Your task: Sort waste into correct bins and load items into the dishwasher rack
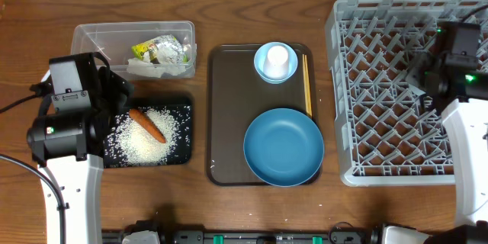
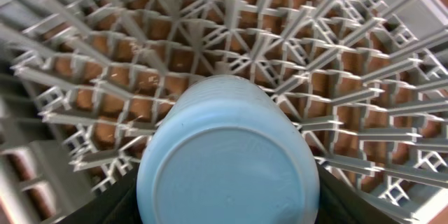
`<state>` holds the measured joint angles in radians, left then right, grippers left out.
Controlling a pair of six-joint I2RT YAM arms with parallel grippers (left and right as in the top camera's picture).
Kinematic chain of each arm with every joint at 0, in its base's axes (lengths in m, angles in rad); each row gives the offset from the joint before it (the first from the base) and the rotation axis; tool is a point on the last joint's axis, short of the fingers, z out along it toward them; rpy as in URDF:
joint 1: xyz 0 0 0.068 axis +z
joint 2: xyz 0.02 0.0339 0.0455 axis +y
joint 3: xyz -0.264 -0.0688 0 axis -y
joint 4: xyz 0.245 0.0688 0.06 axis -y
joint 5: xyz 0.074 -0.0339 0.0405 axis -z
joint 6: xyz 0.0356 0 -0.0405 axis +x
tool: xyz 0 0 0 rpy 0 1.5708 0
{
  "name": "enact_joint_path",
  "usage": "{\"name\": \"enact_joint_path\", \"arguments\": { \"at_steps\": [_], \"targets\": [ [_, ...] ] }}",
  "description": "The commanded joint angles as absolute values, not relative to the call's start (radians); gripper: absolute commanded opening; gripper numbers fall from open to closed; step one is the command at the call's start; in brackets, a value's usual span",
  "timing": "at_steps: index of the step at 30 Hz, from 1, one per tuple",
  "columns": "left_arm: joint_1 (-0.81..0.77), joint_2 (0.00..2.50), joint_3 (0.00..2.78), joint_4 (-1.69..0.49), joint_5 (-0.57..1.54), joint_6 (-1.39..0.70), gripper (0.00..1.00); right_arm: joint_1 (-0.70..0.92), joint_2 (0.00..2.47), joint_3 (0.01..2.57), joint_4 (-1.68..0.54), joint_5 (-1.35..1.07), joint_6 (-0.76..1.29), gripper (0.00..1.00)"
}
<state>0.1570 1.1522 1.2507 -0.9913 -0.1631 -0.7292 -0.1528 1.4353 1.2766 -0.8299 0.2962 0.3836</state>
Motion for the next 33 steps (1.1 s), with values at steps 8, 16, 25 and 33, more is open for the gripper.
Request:
{"name": "enact_joint_path", "arguments": {
  "at_steps": [8, 16, 25, 33],
  "targets": [
    [0.163, 1.156, 1.253, -0.994, -0.165, -0.731, 0.99, -0.265, 1.442, 1.241, -0.828, 0.303, 0.414, 0.57],
    [0.163, 1.156, 1.253, -0.994, -0.165, -0.731, 0.99, -0.268, 1.442, 1.241, -0.827, 0.254, 0.414, 0.69],
    [0.163, 1.156, 1.253, -0.994, -0.165, -0.731, 0.99, -0.268, 1.439, 1.241, -0.831, 0.244, 0.414, 0.83],
    [0.163, 1.156, 1.253, -0.994, -0.165, -0.731, 0.99, -0.267, 1.412, 1.242, -0.824, 0.156, 0.413, 0.81]
  ]
}}
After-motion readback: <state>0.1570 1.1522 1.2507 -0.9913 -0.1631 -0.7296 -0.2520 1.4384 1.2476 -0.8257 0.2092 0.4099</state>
